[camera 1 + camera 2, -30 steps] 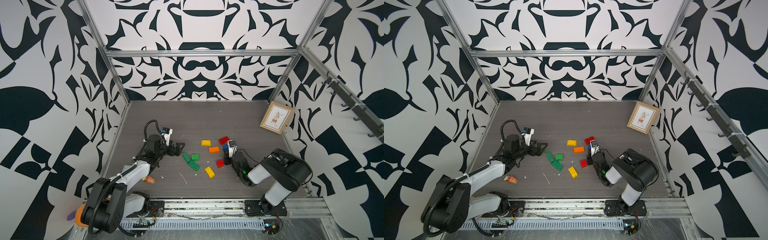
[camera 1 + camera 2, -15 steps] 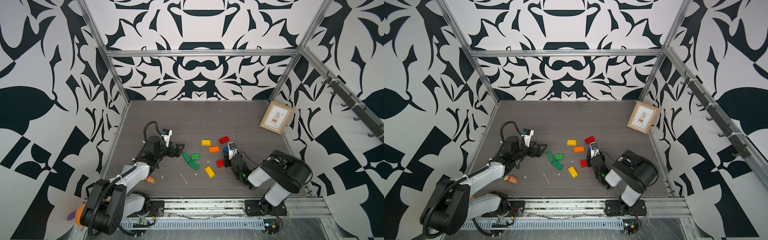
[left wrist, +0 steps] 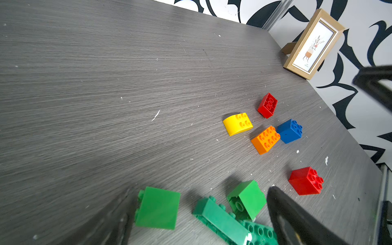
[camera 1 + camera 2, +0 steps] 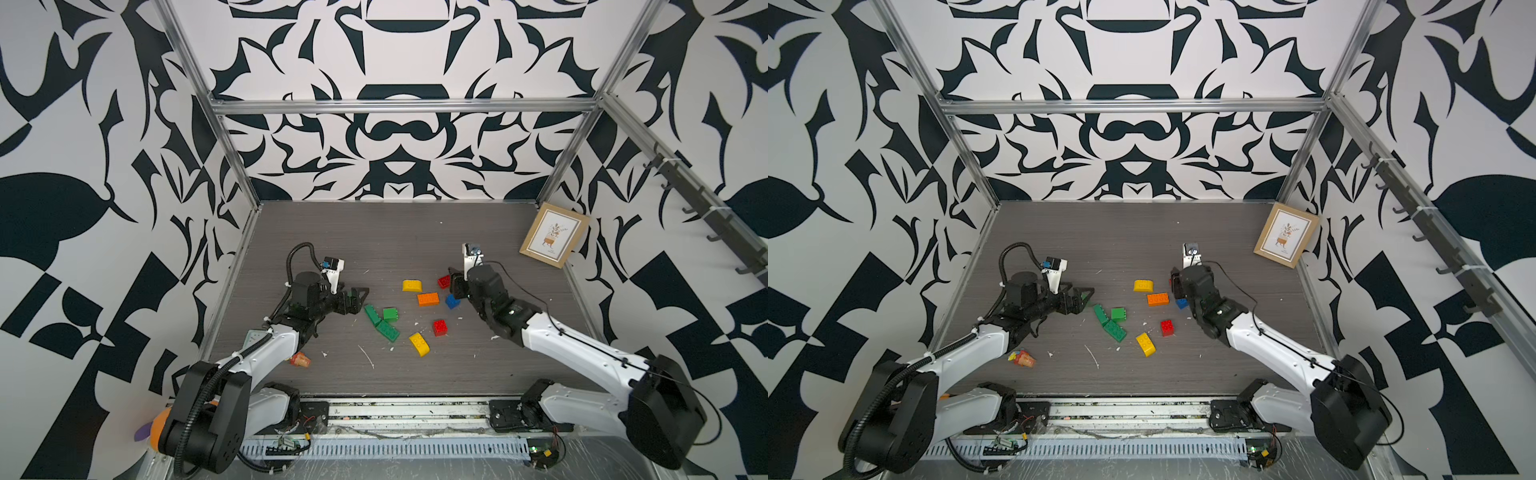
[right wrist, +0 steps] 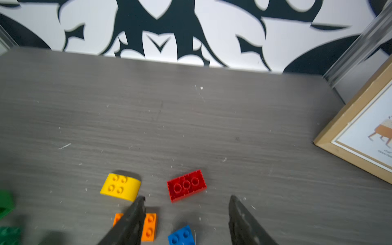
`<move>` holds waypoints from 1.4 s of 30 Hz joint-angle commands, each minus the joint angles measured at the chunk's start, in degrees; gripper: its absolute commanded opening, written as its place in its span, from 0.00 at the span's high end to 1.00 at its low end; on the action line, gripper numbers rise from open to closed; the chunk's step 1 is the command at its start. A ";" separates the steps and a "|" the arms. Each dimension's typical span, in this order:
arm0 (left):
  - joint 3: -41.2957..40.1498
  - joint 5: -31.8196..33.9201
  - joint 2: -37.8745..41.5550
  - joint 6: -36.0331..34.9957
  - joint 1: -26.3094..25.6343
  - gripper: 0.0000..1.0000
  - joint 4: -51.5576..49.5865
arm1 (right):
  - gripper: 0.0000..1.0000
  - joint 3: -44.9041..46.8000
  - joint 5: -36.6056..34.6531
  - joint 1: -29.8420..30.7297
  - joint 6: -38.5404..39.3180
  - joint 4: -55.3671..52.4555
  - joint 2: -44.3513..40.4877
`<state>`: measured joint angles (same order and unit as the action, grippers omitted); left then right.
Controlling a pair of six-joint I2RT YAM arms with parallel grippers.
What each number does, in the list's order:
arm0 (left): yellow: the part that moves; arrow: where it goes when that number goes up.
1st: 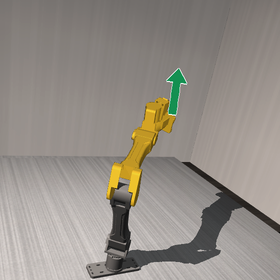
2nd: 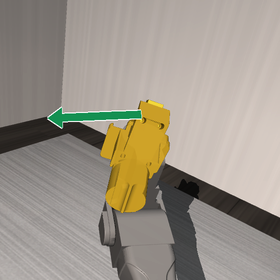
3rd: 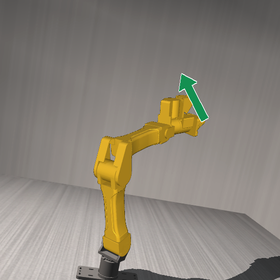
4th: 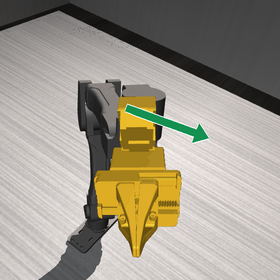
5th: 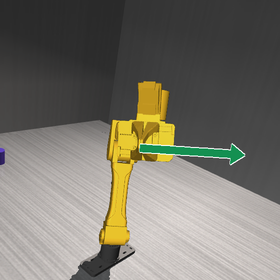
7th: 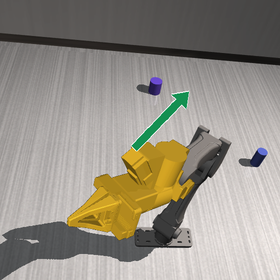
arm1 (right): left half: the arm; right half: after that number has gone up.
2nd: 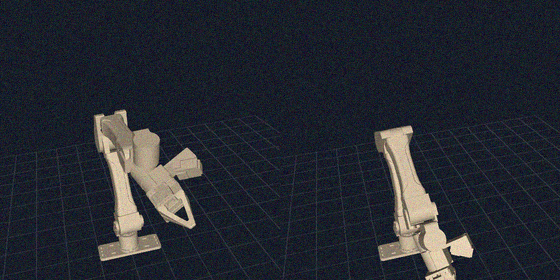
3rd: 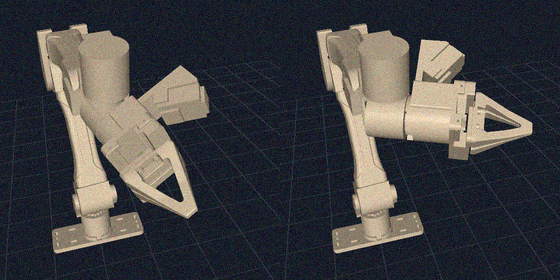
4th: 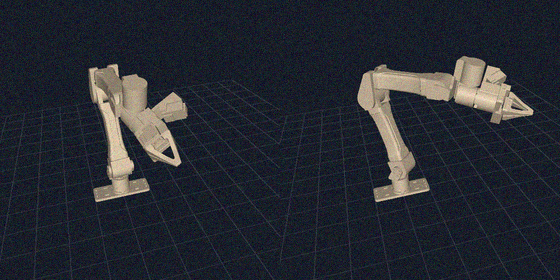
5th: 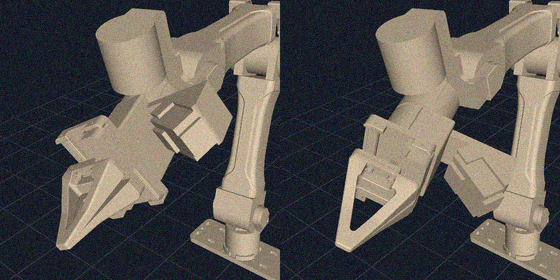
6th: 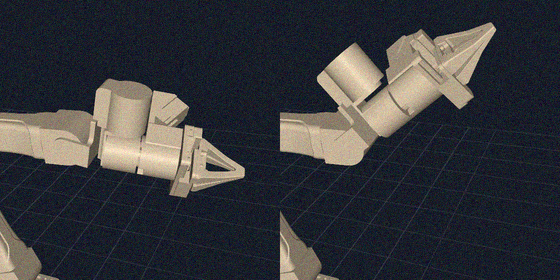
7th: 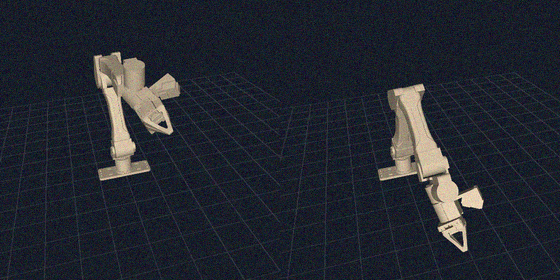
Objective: Assemble an ice cream with lego
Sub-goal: Pick up the lego brick from the center of the board.
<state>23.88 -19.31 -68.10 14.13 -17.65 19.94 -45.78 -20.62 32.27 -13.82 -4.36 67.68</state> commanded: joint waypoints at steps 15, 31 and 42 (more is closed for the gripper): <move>0.26 -0.47 0.86 0.56 -0.10 0.01 -0.45 | 0.35 -23.57 20.25 -4.81 13.27 -40.75 27.07; 0.55 -0.63 -0.12 0.47 -0.11 0.01 -0.42 | 0.49 -21.38 19.99 -4.89 13.91 -33.63 33.47; 0.51 -0.82 0.15 0.64 -0.20 0.01 -0.52 | 0.75 -22.20 18.55 -5.05 11.56 -34.66 33.28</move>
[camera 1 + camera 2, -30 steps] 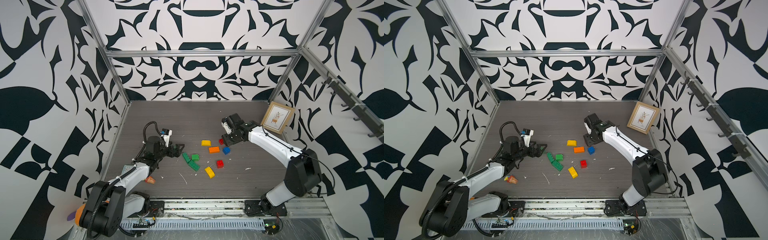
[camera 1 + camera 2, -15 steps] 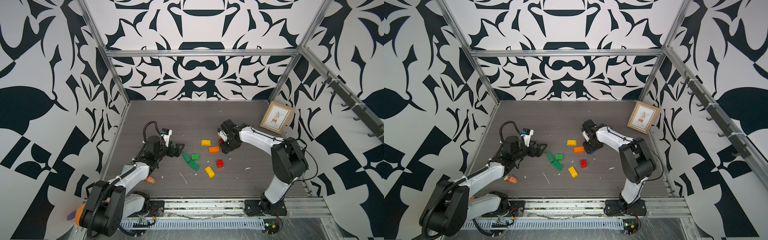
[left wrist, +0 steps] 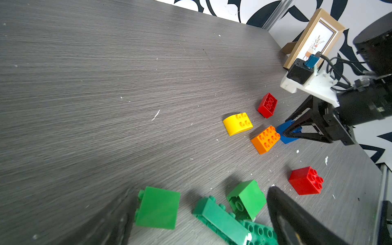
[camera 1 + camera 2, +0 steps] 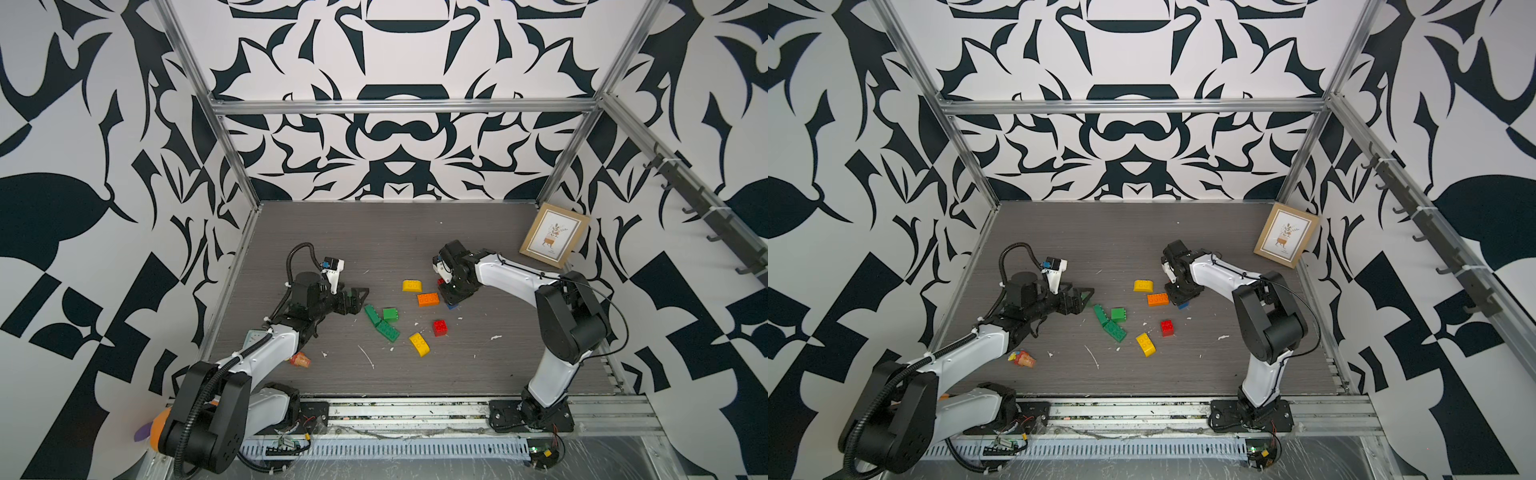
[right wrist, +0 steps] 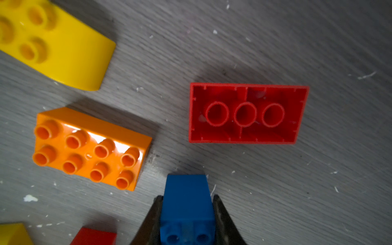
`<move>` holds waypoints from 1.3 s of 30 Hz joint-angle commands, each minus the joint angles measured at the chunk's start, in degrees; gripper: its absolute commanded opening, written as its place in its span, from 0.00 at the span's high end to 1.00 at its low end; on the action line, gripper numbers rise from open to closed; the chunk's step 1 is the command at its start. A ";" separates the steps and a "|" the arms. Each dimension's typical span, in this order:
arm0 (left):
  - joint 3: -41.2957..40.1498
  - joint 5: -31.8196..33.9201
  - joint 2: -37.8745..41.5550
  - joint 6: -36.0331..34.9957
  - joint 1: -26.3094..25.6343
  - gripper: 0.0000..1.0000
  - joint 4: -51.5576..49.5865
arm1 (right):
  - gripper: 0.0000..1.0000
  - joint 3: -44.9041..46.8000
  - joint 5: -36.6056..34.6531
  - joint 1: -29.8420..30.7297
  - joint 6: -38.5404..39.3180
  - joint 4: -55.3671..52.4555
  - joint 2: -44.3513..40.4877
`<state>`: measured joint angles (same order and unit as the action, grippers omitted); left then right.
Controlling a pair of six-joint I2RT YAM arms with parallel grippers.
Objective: Assemble an ice cream with lego
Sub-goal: Pick up the lego brick from the center of the board, then assemble the lego brick with the lego brick.
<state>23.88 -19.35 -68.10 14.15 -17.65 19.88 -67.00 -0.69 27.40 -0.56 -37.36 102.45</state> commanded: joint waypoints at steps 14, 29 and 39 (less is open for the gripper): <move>-0.41 -3.05 -0.71 -0.09 -0.81 0.01 1.40 | 0.86 0.09 -3.74 10.46 -29.89 -16.54 -20.26; -0.85 -2.84 -0.56 0.32 -0.81 0.01 1.65 | 0.88 4.25 -8.04 18.65 -37.04 -8.46 -17.00; -0.52 -2.79 -1.20 0.27 -0.85 0.01 1.61 | 0.87 5.30 -7.44 18.89 -36.43 -8.04 -15.31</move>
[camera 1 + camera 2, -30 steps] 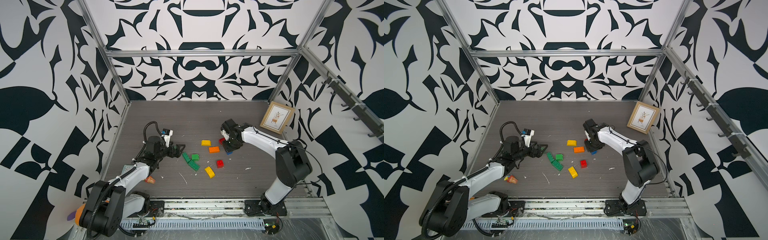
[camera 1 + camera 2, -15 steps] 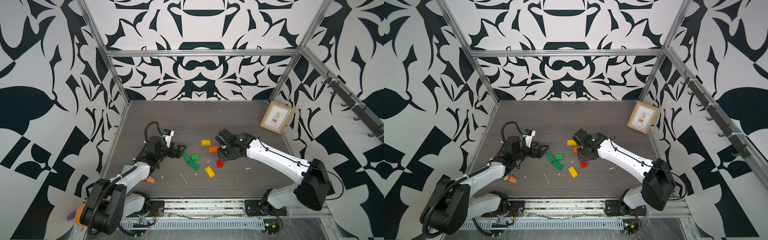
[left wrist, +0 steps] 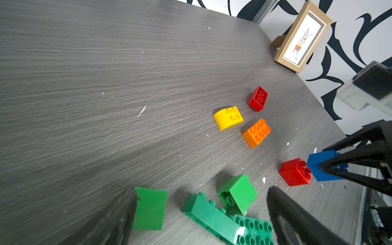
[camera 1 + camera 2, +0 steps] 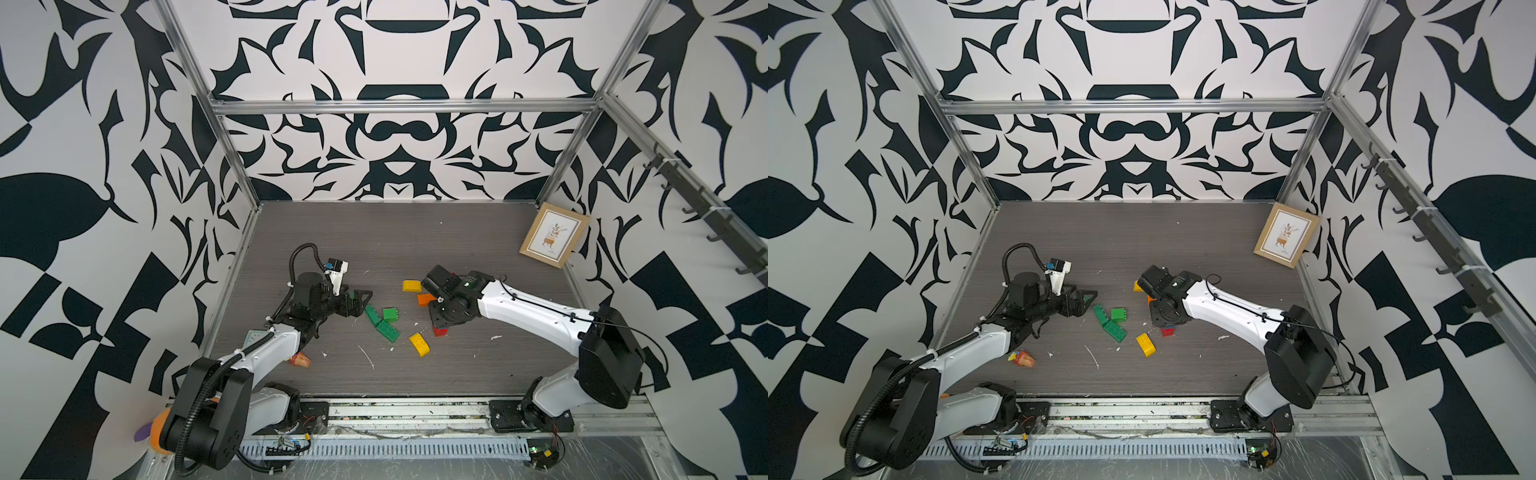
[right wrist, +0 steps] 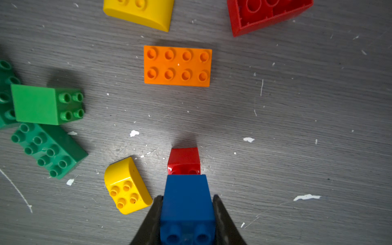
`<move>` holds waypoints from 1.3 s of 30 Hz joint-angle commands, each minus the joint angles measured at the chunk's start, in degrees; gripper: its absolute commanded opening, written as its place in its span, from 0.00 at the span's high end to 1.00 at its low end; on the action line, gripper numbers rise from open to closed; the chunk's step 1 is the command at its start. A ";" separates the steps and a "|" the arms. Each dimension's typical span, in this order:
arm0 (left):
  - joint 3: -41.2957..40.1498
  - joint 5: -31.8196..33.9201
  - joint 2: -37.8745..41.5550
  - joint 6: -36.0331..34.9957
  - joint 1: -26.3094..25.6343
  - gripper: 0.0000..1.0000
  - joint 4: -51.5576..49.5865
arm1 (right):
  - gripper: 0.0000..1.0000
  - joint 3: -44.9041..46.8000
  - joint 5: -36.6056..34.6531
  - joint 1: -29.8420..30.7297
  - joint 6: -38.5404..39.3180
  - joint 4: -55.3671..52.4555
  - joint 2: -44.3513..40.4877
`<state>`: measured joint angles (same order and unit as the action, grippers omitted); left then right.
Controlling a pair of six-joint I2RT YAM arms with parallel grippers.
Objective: Assemble an ice cream with lego
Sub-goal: Assemble the lego brick with the lego brick.
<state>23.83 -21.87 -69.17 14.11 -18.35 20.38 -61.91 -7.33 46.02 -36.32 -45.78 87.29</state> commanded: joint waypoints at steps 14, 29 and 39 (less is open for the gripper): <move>-0.47 -0.37 0.04 0.32 -0.16 0.01 1.06 | 0.87 3.21 -0.45 0.74 -0.70 3.50 0.28; -0.46 -0.18 0.01 0.25 -0.16 0.01 0.80 | 0.88 4.04 1.78 0.84 0.14 -0.11 2.71; -0.46 0.11 0.08 0.14 -0.11 0.01 0.76 | 0.89 3.43 4.87 0.78 2.04 2.78 7.18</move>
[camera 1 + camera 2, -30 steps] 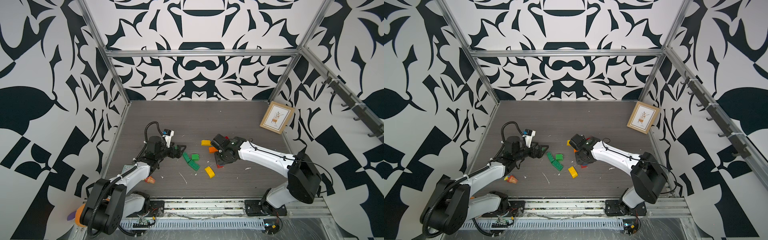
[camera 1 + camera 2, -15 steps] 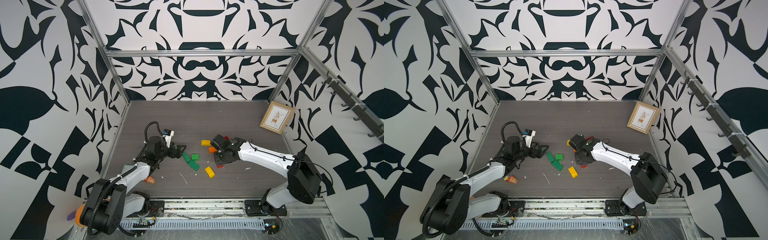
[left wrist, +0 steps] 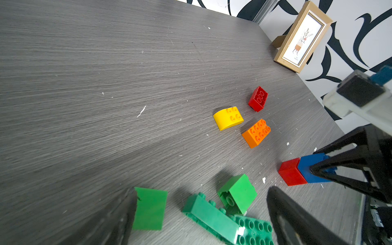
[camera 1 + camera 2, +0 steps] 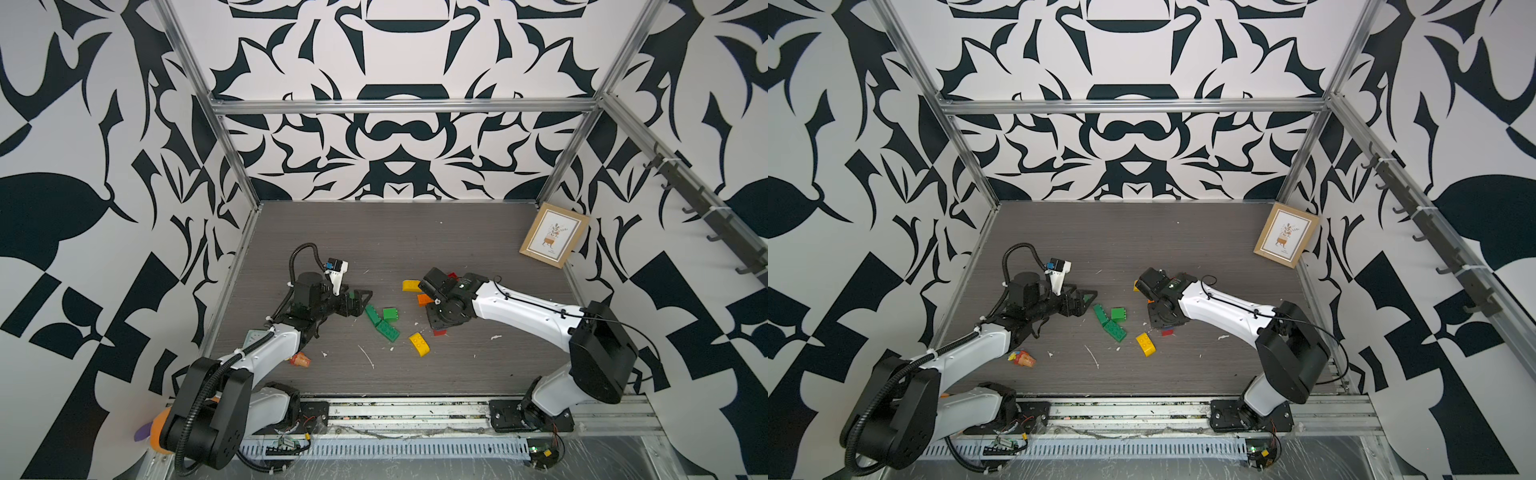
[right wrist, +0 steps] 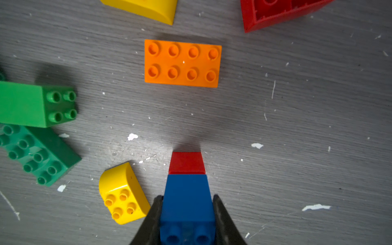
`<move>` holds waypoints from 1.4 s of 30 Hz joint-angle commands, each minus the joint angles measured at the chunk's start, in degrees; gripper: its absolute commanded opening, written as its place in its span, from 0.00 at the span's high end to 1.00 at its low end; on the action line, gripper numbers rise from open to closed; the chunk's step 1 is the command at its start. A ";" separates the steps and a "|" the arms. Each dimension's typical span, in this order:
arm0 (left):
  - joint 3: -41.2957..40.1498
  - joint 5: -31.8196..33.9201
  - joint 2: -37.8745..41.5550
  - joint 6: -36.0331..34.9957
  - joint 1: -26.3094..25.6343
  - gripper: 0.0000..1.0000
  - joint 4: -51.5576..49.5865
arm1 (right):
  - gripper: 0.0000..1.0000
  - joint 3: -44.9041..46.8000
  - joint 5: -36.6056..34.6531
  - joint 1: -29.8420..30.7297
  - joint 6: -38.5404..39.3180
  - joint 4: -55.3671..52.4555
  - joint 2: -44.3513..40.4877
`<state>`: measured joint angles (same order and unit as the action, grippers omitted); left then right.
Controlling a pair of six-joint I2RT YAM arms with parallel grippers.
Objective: Assemble an ice cream with lego
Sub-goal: Assemble the lego brick with the lego brick.
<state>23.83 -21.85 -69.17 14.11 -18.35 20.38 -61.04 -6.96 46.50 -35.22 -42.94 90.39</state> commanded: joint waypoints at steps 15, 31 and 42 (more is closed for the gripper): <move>-0.51 0.22 0.43 0.12 -0.14 0.01 0.54 | 0.99 9.37 -0.29 0.85 -3.36 -0.20 3.54; -0.49 0.40 0.27 -0.05 -0.13 0.01 0.54 | 1.00 7.70 -8.46 2.06 -3.27 2.60 -0.28; -0.48 0.90 0.13 -0.13 -0.15 0.01 0.54 | 1.00 7.90 -11.14 0.83 -1.69 5.98 -3.68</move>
<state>23.83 -21.19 -69.17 14.09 -18.39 20.36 -55.07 -14.74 48.18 -38.20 -34.46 86.78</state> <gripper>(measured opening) 0.992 0.341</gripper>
